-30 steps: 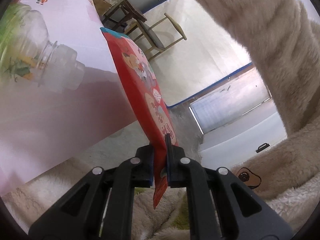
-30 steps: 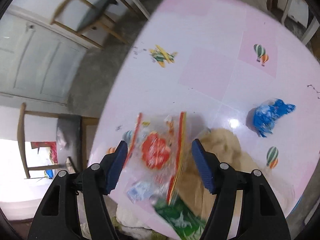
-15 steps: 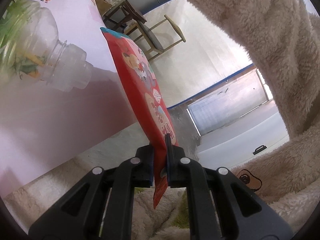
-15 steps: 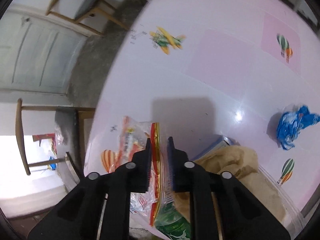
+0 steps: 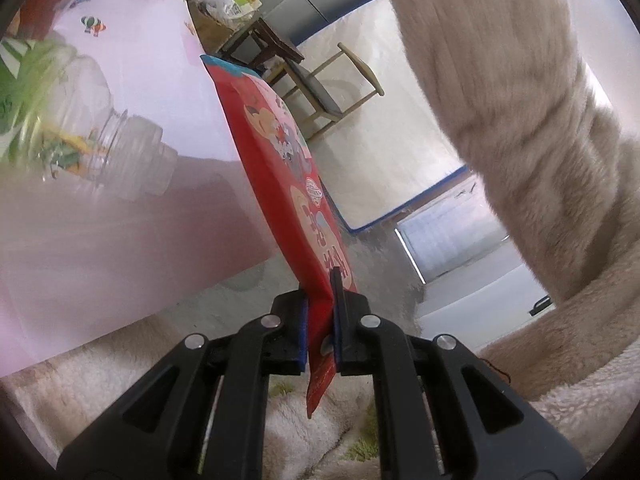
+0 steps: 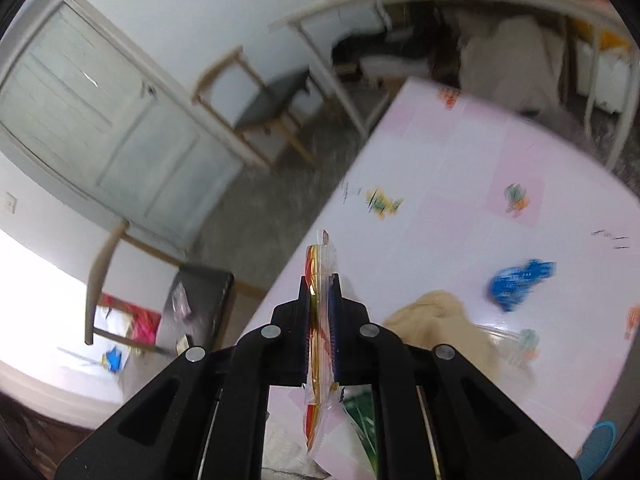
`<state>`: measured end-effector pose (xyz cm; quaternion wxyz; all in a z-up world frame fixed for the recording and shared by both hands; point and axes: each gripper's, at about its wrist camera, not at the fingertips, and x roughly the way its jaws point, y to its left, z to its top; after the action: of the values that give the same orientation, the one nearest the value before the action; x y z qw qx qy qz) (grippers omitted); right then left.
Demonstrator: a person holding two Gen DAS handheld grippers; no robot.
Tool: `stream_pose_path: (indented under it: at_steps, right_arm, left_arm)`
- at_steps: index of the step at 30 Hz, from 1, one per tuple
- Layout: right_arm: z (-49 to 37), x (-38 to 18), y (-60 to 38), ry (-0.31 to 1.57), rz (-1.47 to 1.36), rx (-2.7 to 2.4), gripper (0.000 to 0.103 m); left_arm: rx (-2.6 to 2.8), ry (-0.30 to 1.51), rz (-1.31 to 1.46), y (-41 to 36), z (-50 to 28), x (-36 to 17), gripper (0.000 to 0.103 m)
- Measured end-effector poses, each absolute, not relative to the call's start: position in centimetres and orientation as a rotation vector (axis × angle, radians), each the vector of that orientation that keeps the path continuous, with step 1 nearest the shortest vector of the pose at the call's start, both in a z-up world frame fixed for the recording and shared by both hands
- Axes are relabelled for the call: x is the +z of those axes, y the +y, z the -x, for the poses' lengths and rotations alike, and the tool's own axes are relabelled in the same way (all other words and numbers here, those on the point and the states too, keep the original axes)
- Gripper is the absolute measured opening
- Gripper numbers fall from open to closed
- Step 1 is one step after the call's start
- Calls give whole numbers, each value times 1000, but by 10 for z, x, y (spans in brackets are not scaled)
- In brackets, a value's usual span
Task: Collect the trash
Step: 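Carry red bag and clear wrapper over the blue basket and open both grippers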
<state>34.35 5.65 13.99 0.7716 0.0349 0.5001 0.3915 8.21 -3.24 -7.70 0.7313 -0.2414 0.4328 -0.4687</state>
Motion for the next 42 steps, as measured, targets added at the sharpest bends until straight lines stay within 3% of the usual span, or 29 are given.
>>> stream_pose_path:
  at_steps: [8, 17, 26, 34, 42]
  right_arm:
    - [-276, 191, -127, 820, -244, 643, 8]
    - [-180, 167, -340, 658, -411, 184, 8]
    - [-119, 67, -466, 698, -490, -219, 8]
    - [-125, -56, -530, 827, -623, -370, 8]
    - [-124, -126, -586, 852, -750, -481, 9]
  left_arm:
    - [-996, 914, 476, -38, -89, -53, 7]
    - [-976, 912, 312, -82, -127, -7, 7]
    - [-1015, 1148, 119, -208, -193, -10, 7]
    - [-937, 1345, -161, -335, -241, -72, 7]
    - [-887, 1408, -243, -432, -276, -131, 11]
